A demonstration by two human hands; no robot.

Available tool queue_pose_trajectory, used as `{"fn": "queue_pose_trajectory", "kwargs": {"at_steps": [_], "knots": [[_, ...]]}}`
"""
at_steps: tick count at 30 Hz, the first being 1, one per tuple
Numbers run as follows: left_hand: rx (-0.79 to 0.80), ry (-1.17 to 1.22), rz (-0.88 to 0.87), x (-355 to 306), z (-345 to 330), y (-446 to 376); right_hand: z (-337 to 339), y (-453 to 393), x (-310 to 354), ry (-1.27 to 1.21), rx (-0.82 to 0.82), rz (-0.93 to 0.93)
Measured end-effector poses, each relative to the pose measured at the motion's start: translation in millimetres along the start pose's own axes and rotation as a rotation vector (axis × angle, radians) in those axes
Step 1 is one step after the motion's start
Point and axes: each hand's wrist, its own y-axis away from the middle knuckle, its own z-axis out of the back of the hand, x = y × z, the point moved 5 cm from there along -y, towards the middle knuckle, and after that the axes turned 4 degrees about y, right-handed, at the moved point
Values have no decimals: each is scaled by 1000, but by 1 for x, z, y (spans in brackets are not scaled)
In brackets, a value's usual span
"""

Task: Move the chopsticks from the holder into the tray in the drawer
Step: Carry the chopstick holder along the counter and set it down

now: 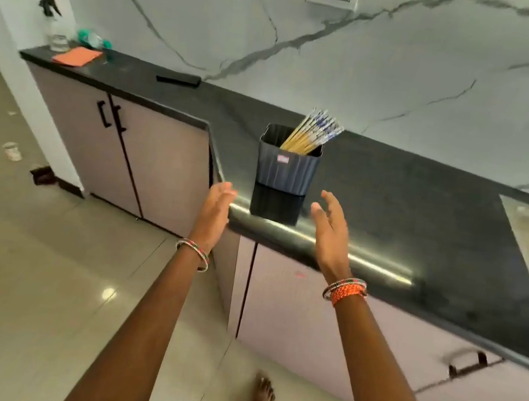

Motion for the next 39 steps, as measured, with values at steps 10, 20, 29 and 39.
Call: {"fn": "queue_pose_trajectory", "kwargs": {"at_steps": [10, 20, 29, 39], "knots": [[-166, 189, 59, 5, -43, -184, -18, -191, -53, -211, 32, -203], [160, 547, 343, 41, -79, -276, -72, -257, -100, -613, -8, -492], [116, 695, 287, 37, -70, -286, -86, -287, -86, -696, 86, -490], [-393, 654, -39, -5, 60, -143, -187, -189, -16, -571, 597, -673]]}}
